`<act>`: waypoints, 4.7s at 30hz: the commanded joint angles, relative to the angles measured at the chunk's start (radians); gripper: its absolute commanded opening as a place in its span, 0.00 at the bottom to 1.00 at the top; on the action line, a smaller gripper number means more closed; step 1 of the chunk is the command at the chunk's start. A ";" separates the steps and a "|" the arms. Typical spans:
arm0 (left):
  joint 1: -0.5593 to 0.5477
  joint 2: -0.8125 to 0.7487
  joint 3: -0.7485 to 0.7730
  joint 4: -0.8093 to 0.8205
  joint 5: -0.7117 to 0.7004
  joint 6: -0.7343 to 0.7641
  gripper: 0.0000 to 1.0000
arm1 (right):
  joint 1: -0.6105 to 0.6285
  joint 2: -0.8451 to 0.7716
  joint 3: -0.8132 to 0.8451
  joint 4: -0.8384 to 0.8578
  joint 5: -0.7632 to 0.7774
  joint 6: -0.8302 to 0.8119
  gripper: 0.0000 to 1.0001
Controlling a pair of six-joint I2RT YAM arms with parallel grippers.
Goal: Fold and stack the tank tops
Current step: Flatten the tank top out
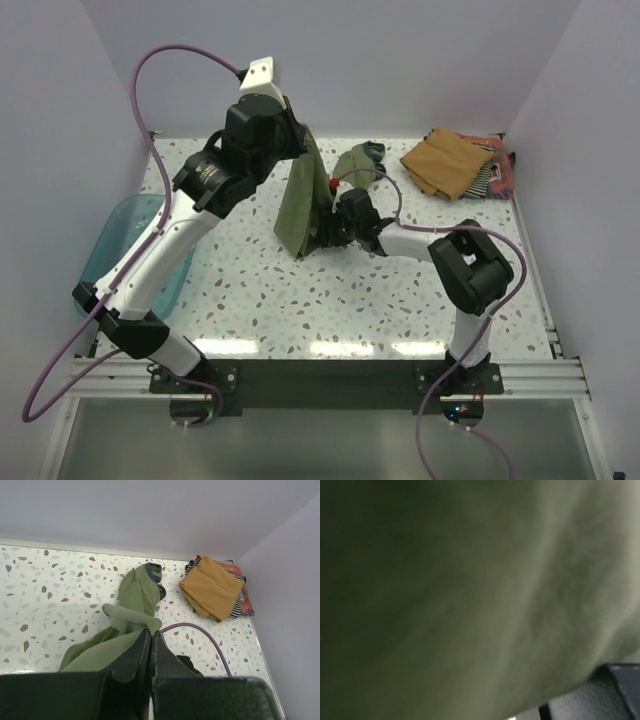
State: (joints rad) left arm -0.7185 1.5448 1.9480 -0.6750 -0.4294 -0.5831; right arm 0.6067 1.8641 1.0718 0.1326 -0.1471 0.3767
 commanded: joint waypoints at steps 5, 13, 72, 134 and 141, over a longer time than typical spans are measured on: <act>0.014 -0.022 0.002 0.057 -0.034 -0.001 0.00 | 0.048 0.083 0.069 0.085 0.040 0.011 0.45; 0.019 -0.018 -0.004 0.058 -0.032 0.000 0.00 | 0.074 0.112 0.093 0.022 0.102 0.008 0.43; 0.346 -0.382 0.101 0.057 0.081 -0.054 0.00 | 0.097 -0.631 1.200 -0.889 0.731 -0.096 0.00; 0.738 -0.900 -1.568 -0.035 0.738 -0.210 0.00 | -0.601 -0.845 -0.487 -0.933 -0.040 0.260 0.00; 0.740 -0.943 -1.535 -0.116 0.762 -0.186 0.04 | -0.602 -0.881 -0.409 -1.084 0.007 0.269 0.03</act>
State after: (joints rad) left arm 0.0238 0.6052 0.3813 -0.7261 0.3107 -0.7982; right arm 0.0074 1.0039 0.6151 -0.8368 -0.1741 0.6365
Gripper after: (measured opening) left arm 0.025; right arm 0.024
